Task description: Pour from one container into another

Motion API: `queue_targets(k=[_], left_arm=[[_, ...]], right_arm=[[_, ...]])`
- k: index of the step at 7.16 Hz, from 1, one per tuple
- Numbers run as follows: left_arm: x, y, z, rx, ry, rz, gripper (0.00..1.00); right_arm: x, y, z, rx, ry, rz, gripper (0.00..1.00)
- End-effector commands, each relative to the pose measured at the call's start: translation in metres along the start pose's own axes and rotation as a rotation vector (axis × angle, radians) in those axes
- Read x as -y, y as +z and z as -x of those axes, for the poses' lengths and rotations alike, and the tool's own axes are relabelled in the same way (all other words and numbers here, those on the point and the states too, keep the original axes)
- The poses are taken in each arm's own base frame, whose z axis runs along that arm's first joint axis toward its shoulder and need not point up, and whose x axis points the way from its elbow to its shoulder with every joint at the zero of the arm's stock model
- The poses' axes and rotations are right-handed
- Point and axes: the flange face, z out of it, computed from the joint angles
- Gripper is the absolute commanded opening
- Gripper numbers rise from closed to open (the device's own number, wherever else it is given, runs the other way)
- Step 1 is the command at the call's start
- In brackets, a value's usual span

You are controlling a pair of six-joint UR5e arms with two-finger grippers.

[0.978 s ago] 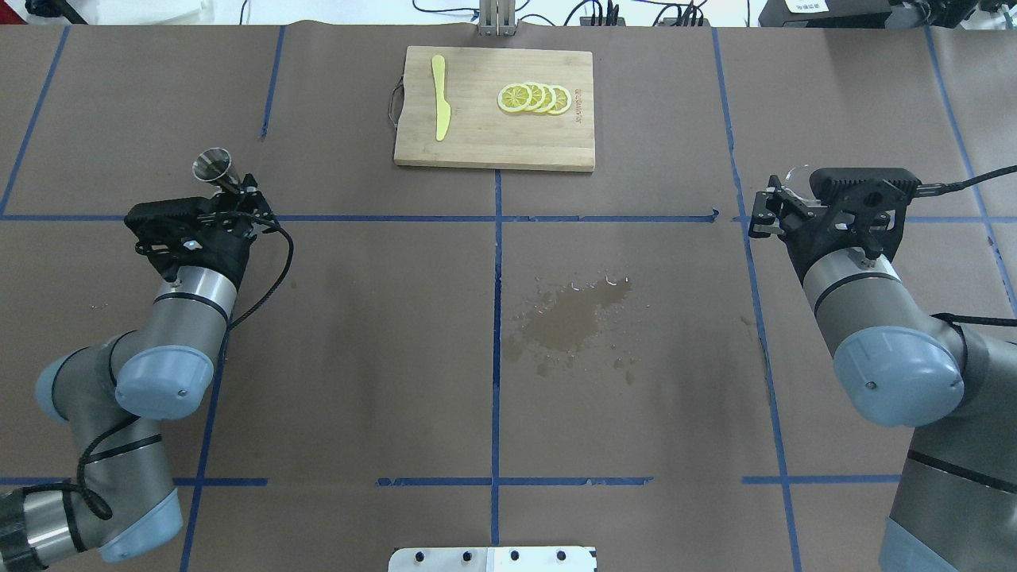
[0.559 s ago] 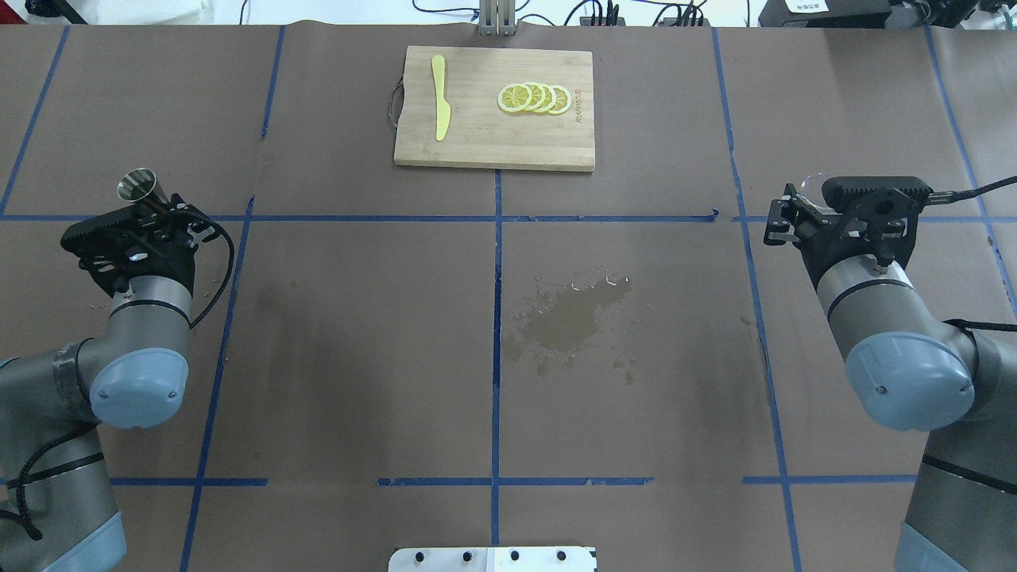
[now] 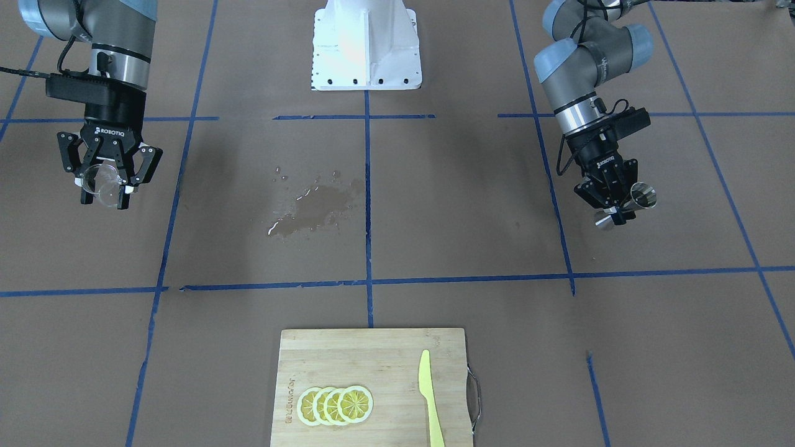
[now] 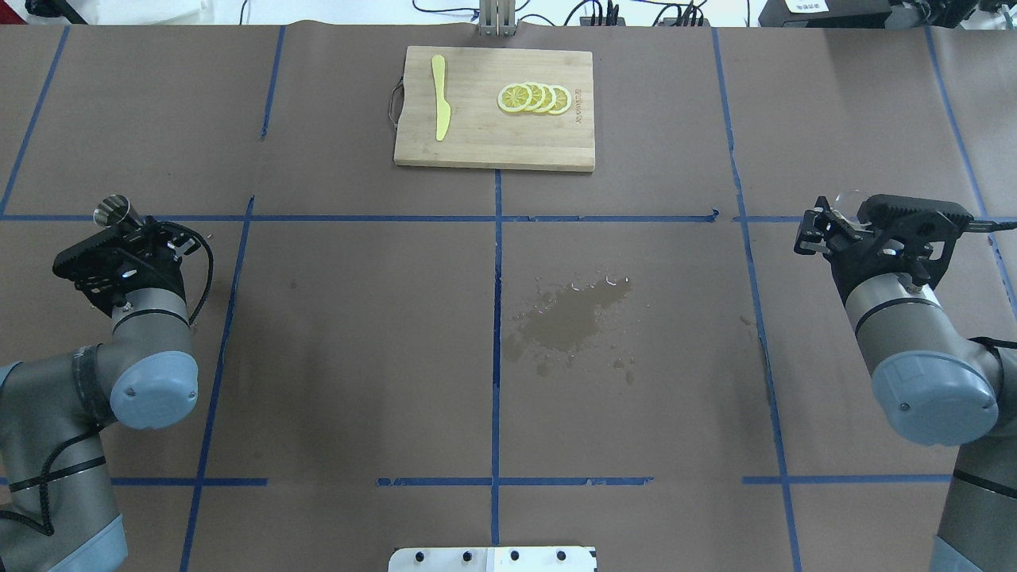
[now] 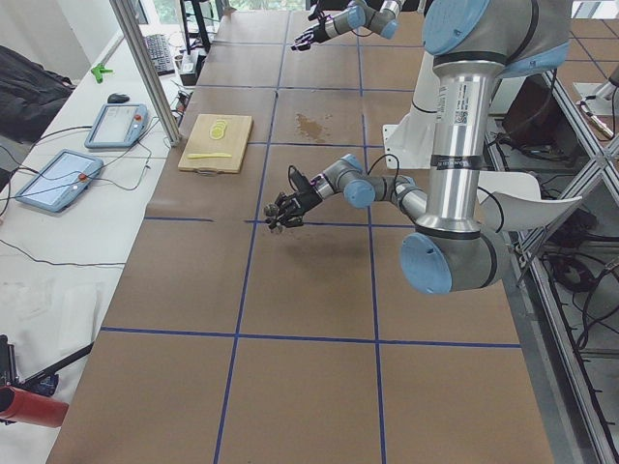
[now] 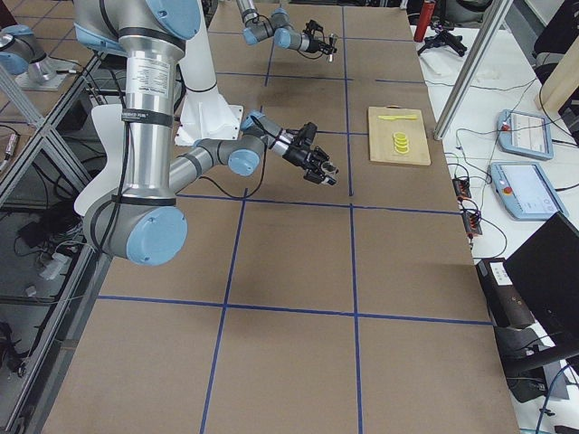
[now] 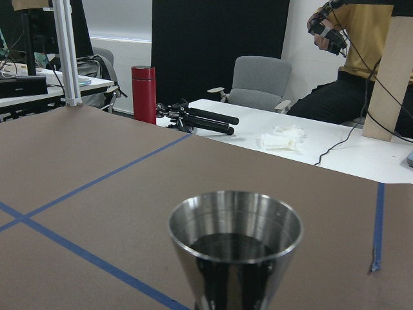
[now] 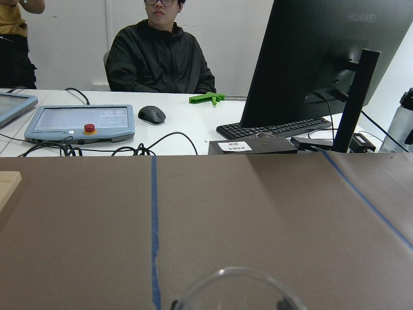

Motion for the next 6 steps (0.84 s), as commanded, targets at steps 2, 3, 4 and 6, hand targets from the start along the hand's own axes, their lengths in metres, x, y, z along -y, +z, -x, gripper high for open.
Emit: queue_targets(k=[2,3,4,6], left_arm=[[-0.029,-0.011,-0.009,0.062,0.004,-0.016,0.0],[-0.045,-0.009,-0.004,0.067,0.003,-0.015,0.0],[-0.053,-0.011,-0.002,0.078,-0.007,-0.019,0.0],[-0.058,-0.022,-0.018,0.099,-0.009,-0.032,0.0]], right_arm=[[-0.017,0.001,-0.017,0.016,0.061,0.008,0.0],[-0.02,0.0,-0.015,0.022,0.066,0.012,0.0],[-0.023,-0.001,-0.014,0.024,0.08,0.016,0.0],[-0.026,-0.003,-0.012,0.028,0.093,0.019,0.0]])
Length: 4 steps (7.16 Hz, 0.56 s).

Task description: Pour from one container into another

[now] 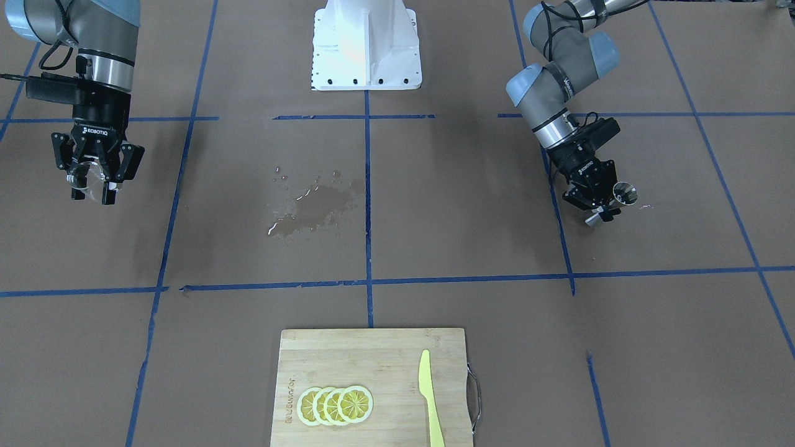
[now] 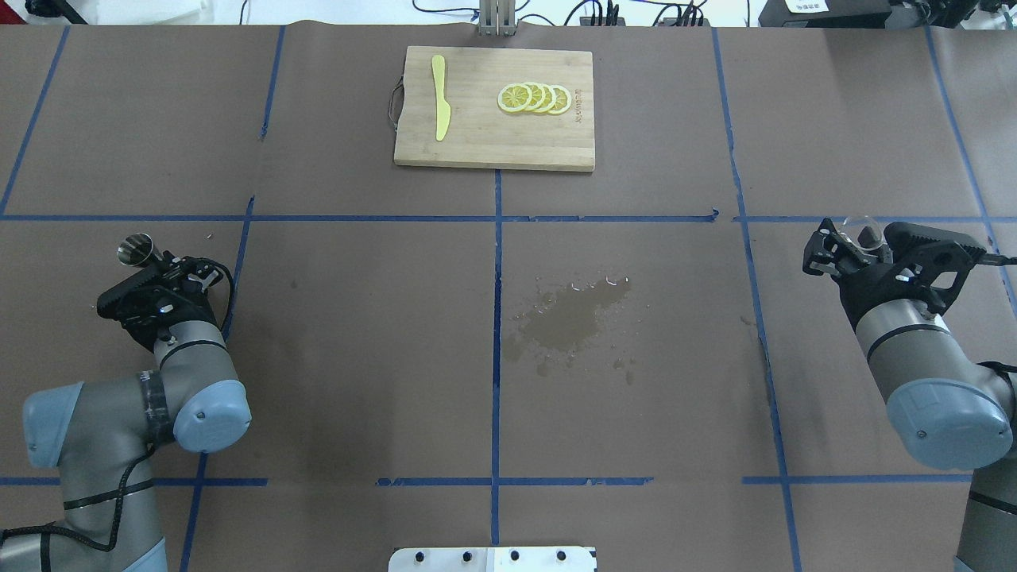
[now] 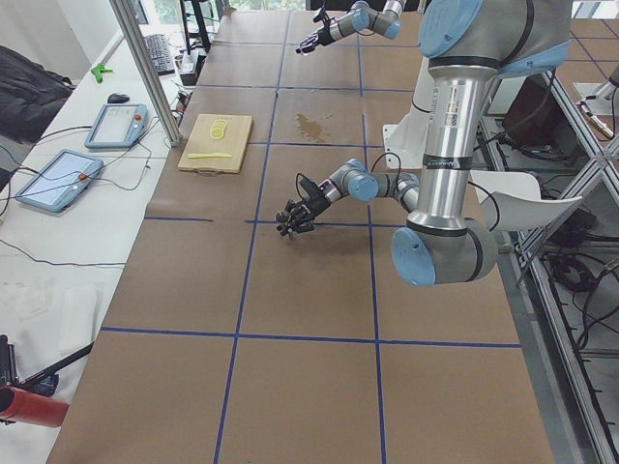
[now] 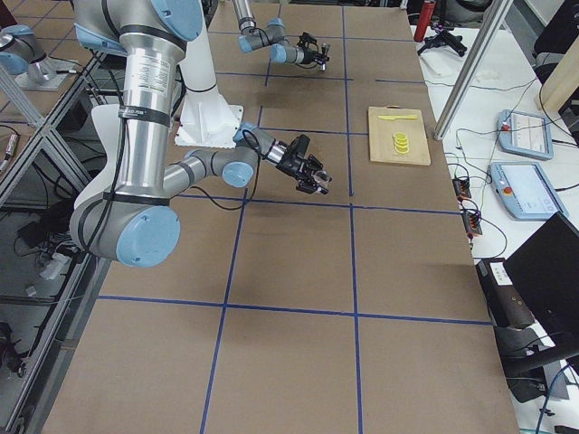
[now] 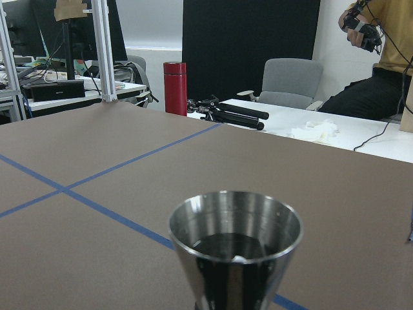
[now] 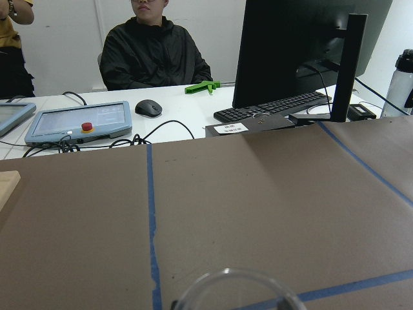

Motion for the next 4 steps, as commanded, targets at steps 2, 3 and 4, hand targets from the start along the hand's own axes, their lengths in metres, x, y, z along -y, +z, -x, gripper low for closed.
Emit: queue_targets(k=[2,3,4], left_arm=[[-0.008,-0.002,-0.005,0.026,0.026,-0.018,0.06],[-0.017,0.003,-0.008,0.04,0.045,-0.028,0.28],[-0.018,0.003,-0.009,0.051,0.063,-0.037,0.52]], right_arm=[[-0.001,-0.001,0.001,0.003,0.006,0.002,0.0],[-0.001,-0.001,0.001,0.003,0.006,0.002,0.0],[-0.001,-0.001,0.001,0.003,0.006,0.002,0.0]])
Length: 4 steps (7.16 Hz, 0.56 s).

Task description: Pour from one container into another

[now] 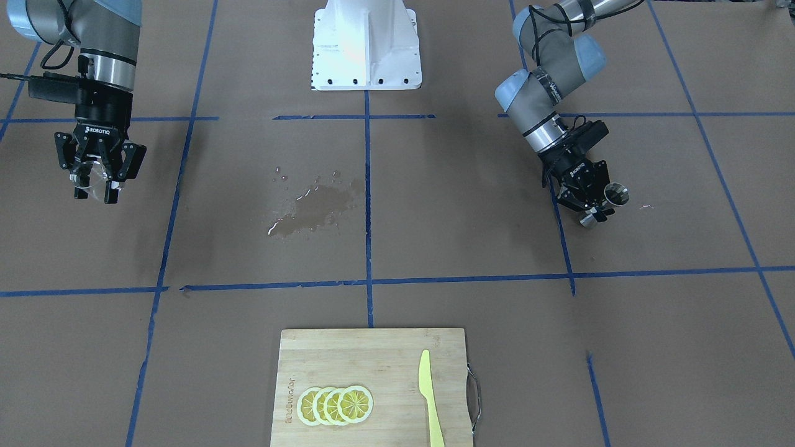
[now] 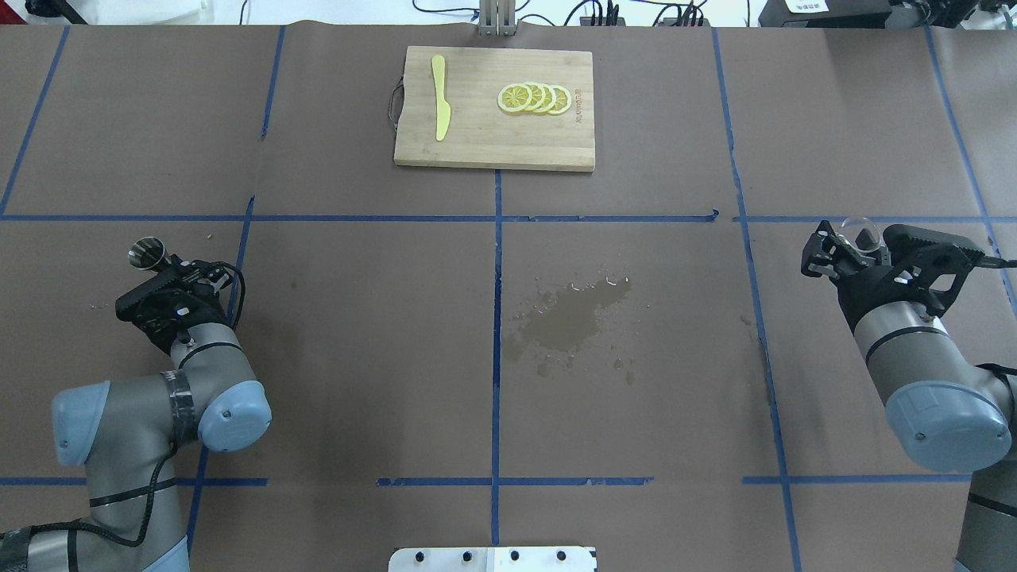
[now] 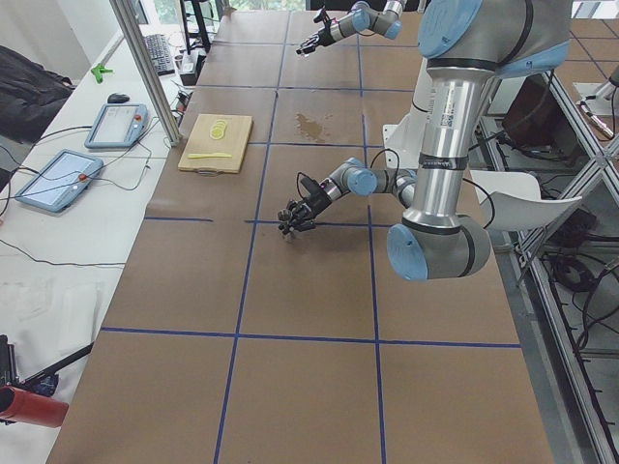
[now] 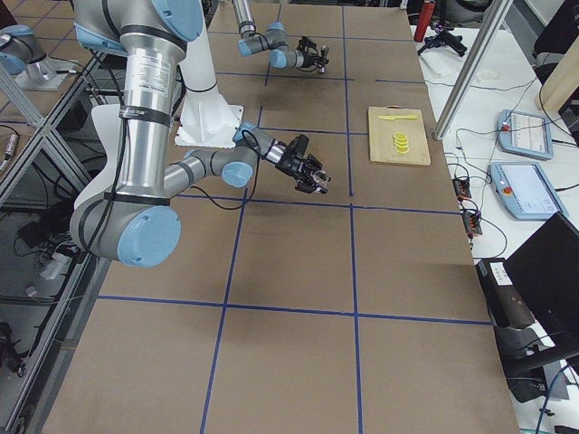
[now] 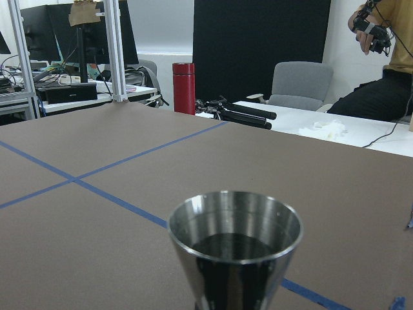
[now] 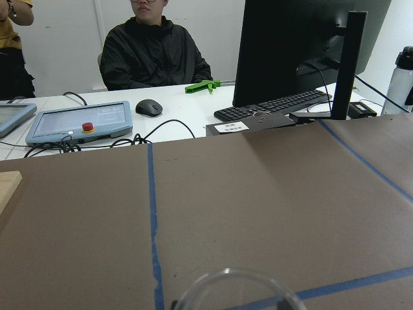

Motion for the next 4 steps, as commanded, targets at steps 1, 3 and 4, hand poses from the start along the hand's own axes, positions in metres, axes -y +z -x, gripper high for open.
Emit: queue_targets(k=[1,3,4], left_arm=[[-0.0031,-0.0009,-0.0055,0.01,0.018,-0.008,0.62],[-0.0028,-0.0014,-0.0057,0.011,0.017,-0.006,1.0],[-0.0023,-0.0019,-0.006,0.01,0.016,-0.005,1.0]], right_arm=[[-0.0005,-0.0004,0.0003,0.001,-0.001,0.0,0.0],[-0.0005,-0.0004,0.0003,0.001,-0.001,0.0,0.0],[-0.0017,-0.001,0.0008,0.003,-0.002,0.002,0.0]])
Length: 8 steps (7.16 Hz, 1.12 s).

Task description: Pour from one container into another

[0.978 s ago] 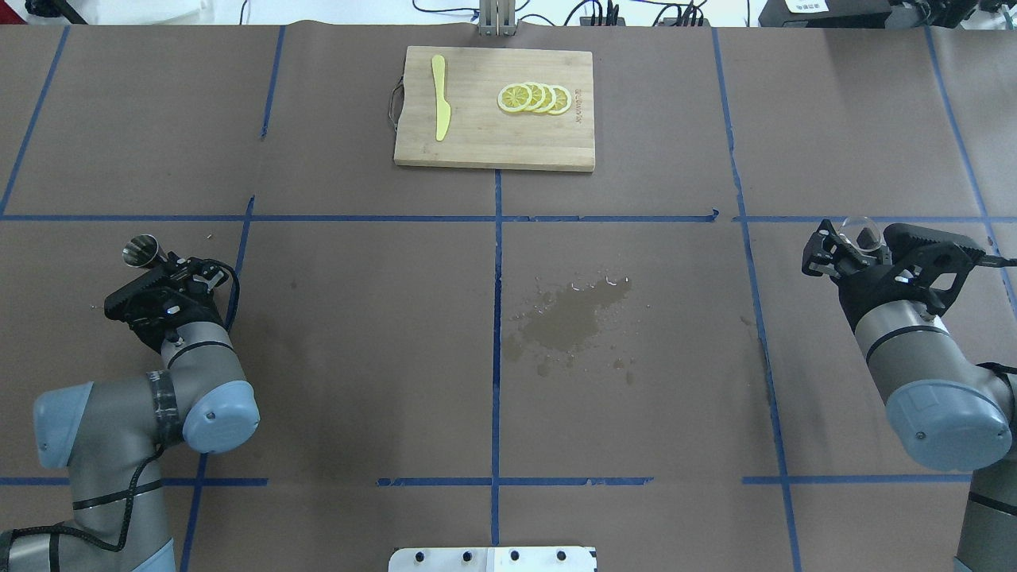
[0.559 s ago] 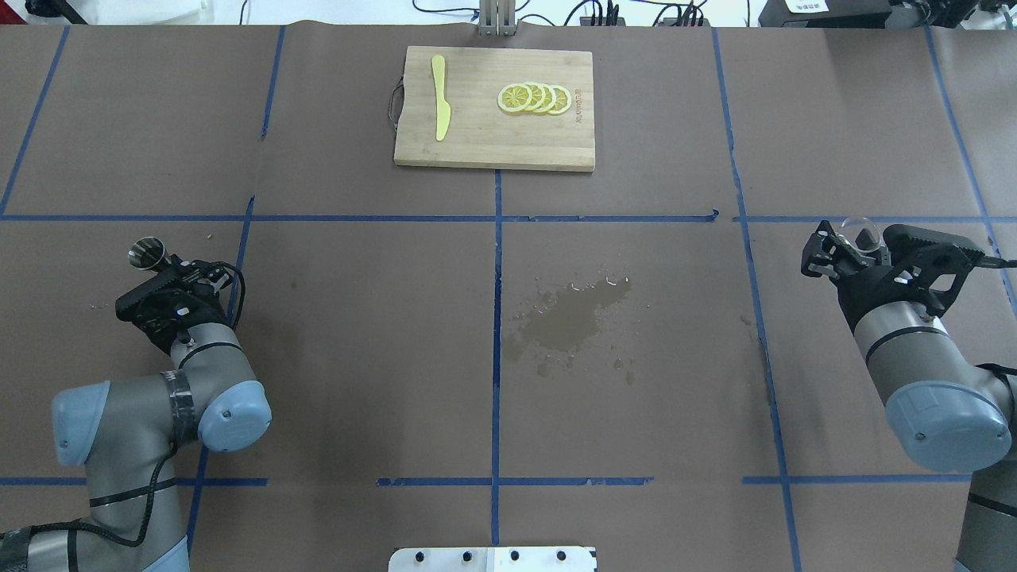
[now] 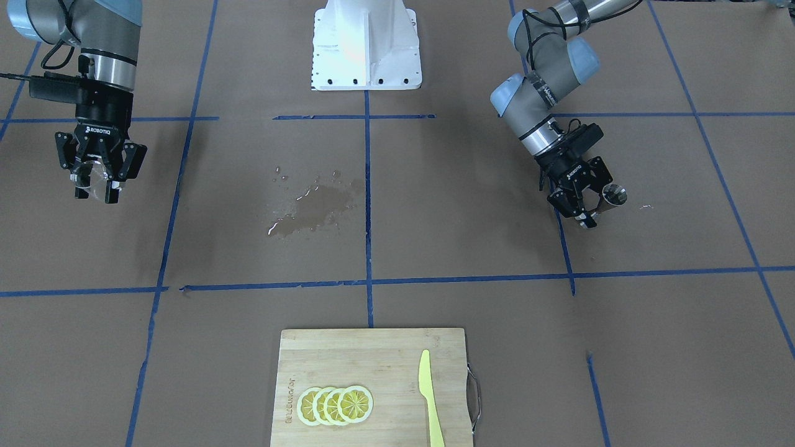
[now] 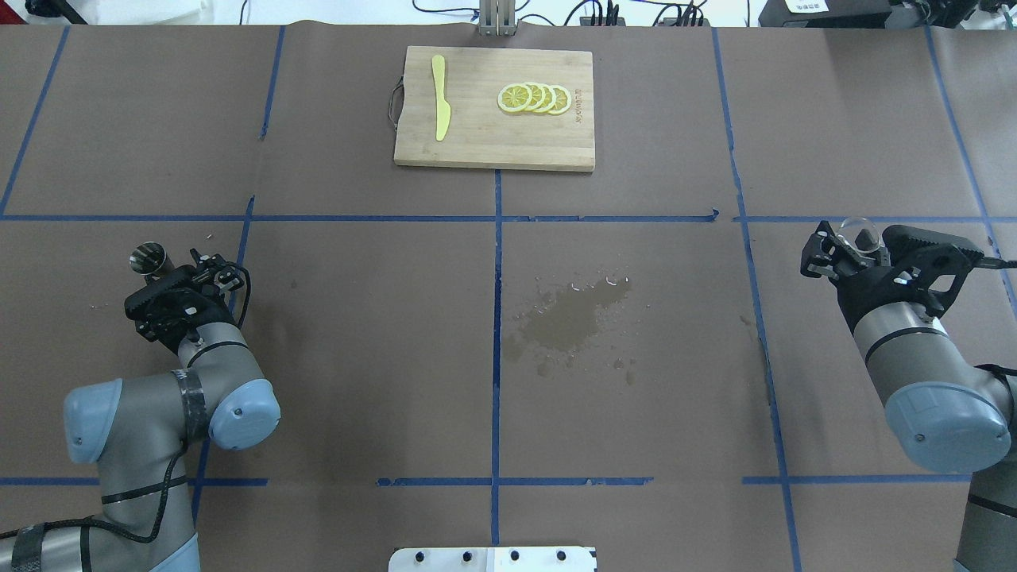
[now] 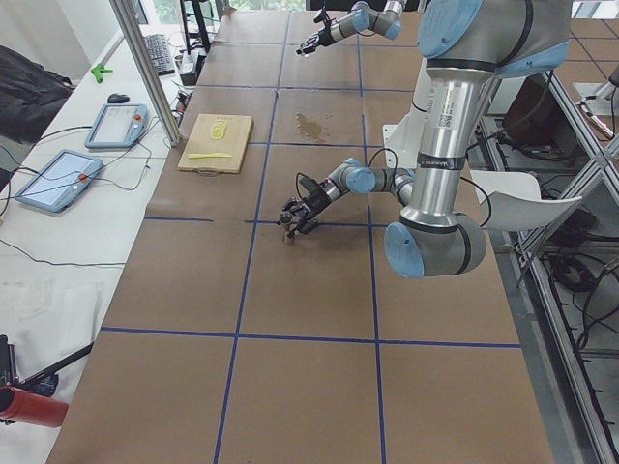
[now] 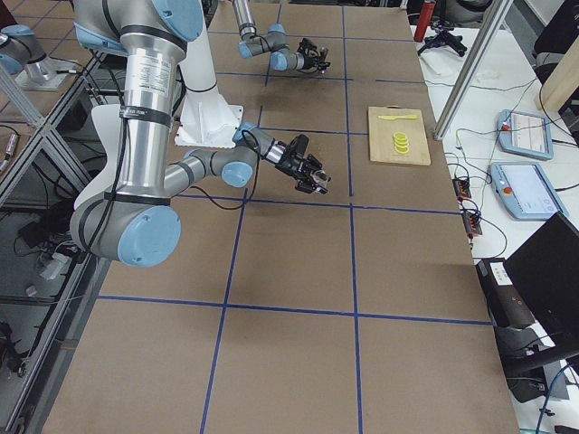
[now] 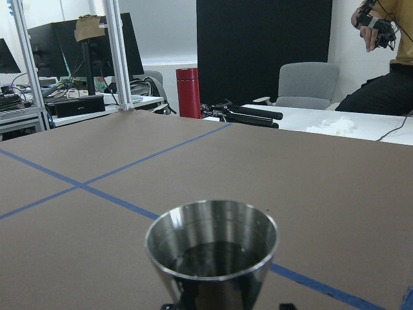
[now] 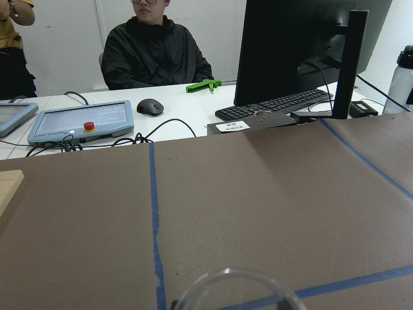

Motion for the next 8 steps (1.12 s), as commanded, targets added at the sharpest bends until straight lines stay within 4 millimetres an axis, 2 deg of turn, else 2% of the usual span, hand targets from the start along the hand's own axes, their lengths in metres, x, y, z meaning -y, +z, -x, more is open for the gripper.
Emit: queue_targets(k=[1,3,4,7,8], left_arm=[[0.007,-0.007,-0.003,-0.009,-0.013,0.011,1.0],[0.023,-0.021,0.0,0.025,0.019,0.04,1.0],[0.023,-0.042,0.003,0.031,0.06,0.079,1.0],[0.001,-0.096,0.018,0.052,0.144,0.192,1.0],[0.002,-0.108,0.019,0.044,0.15,0.212,1.0]], right_arm=[[-0.004,-0.002,0.002,0.005,-0.005,0.0,0.0],[-0.012,-0.007,0.005,0.016,-0.022,-0.017,0.0],[-0.017,-0.01,0.007,0.022,-0.023,-0.018,0.0],[-0.044,-0.007,0.004,0.019,-0.021,-0.036,0.0],[-0.048,-0.005,0.002,0.013,-0.019,-0.04,0.0]])
